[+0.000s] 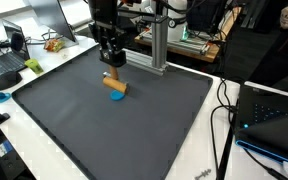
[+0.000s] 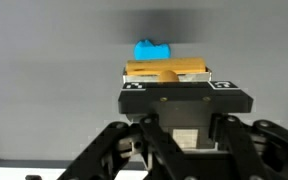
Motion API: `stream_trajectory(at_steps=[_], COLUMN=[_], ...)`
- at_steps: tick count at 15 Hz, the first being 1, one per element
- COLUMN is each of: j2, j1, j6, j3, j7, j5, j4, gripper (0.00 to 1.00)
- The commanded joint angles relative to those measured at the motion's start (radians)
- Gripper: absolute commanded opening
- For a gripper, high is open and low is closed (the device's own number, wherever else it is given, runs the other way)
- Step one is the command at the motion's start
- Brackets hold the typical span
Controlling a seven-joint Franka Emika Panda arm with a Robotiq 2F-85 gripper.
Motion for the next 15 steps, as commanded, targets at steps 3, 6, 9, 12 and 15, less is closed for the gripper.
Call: stream_trajectory(at_steps=[3, 6, 9, 12, 15], j2=[0.031, 0.063, 0.088, 0.107, 0.117], j1=[0.003, 0.002, -0.003, -0.01, -0.019], j6=[0.042, 0.079, 0.095, 0.112, 0.097], j3=[-0.014, -0.027, -0.038, -0.045, -0.041], j7=[-0.003, 0.0, -0.009, -0.02, -0.035], j5=[0.006, -0.008, 0.001, 0.016, 0.04], j4=[0.007, 0.012, 0.014, 0.016, 0.025], gripper=[0.22, 0.22, 0.22, 0.22, 0.22])
